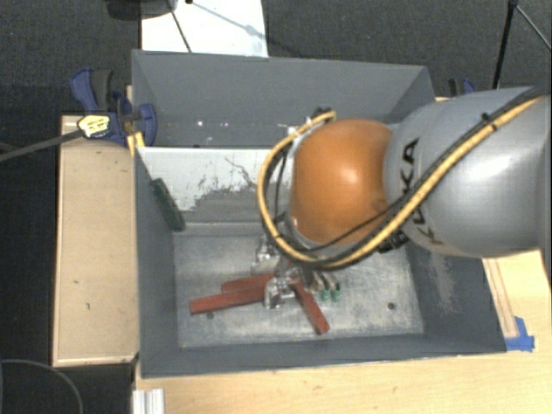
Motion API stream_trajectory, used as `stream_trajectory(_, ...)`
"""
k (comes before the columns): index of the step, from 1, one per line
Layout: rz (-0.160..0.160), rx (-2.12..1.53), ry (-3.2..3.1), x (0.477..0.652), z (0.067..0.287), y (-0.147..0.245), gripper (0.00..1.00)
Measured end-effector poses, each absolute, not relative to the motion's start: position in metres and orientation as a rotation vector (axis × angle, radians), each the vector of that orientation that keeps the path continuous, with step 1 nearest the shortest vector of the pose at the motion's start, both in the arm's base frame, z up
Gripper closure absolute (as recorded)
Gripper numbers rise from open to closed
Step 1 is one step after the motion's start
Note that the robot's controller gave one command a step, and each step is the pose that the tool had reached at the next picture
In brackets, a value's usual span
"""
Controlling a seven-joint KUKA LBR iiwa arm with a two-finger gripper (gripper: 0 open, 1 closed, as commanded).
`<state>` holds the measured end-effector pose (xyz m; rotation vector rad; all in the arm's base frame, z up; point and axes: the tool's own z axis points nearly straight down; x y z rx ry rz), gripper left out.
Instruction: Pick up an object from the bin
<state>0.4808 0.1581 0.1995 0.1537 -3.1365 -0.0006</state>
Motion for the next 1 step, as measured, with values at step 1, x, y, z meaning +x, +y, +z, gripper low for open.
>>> stream_trajectory(1, -0.001, 0.149, -3.140, 0.4982, 0.2200, 0.1514, 1.00)
